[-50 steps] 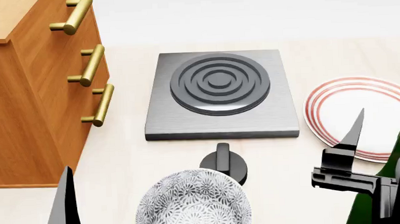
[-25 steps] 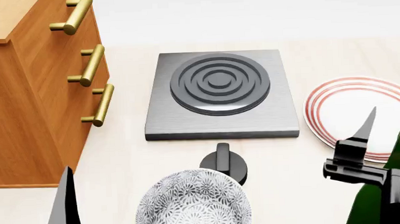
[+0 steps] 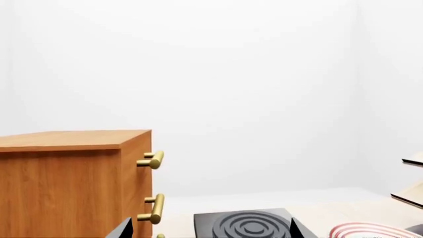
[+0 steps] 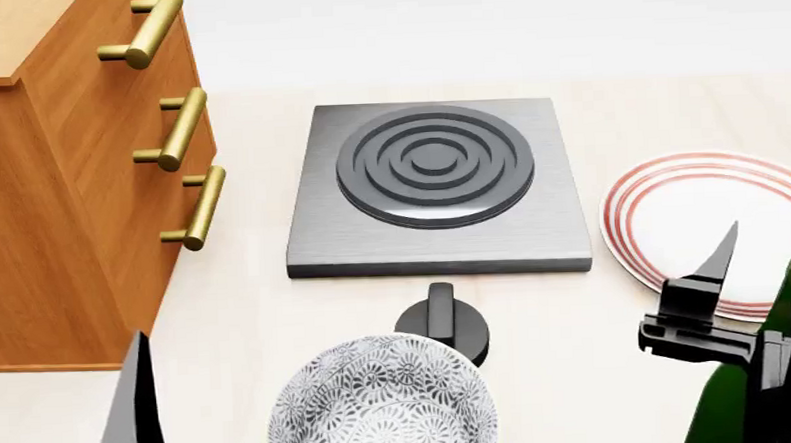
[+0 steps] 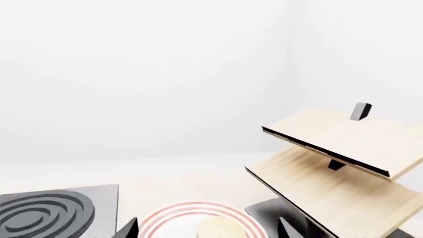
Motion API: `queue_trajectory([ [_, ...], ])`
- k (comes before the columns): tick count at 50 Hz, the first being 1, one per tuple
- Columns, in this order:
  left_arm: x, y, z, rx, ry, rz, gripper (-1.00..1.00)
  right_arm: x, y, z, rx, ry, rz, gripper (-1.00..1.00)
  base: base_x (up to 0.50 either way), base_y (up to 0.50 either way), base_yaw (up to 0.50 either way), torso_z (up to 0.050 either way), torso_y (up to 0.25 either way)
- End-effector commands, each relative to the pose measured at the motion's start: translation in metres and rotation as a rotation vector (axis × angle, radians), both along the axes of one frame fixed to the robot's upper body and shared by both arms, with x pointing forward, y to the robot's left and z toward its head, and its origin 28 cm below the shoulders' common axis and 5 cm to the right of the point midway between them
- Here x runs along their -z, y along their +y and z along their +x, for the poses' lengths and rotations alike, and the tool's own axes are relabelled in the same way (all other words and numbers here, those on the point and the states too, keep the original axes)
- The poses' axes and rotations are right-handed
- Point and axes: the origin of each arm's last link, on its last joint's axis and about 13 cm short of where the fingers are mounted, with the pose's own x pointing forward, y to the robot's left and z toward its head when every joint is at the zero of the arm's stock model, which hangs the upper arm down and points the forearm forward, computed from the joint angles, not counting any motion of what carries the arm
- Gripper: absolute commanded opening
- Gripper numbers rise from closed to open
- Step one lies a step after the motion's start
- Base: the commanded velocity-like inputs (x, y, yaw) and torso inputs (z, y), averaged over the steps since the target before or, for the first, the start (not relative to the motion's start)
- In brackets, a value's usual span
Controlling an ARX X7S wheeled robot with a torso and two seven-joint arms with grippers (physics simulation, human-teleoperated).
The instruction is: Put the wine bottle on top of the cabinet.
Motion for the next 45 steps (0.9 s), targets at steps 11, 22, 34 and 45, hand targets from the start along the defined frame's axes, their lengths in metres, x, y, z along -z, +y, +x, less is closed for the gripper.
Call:
queue_trajectory([
  [11, 0.0, 0.0, 0.0, 0.002, 0.006, 0.002, 1.0, 0.005, -0.007, 0.013, 0.025, 0.043, -0.003, 1.0, 0.0, 0.0, 0.0, 0.0, 0.0],
  [22, 0.002, 0.0, 0.001, 0.003, 0.007, 0.002, 1.0, 0.007, -0.007, 0.008, 0.034, 0.039, -0.02, -1.0, 0.0, 0.0, 0.0, 0.0, 0.001],
  [34, 0.002, 0.0, 0.001, 0.001, 0.006, 0.001, 1.0, 0.005, -0.008, 0.009, 0.037, 0.041, -0.027, -1.0, 0.0, 0.0, 0.0, 0.0, 0.0],
  [45, 0.003, 0.0, 0.001, 0.009, 0.013, 0.002, 1.0, -0.024, -0.01, 0.007, 0.03, -0.026, -0.06, -1.0, 0.0, 0.0, 0.0, 0.0, 0.0],
])
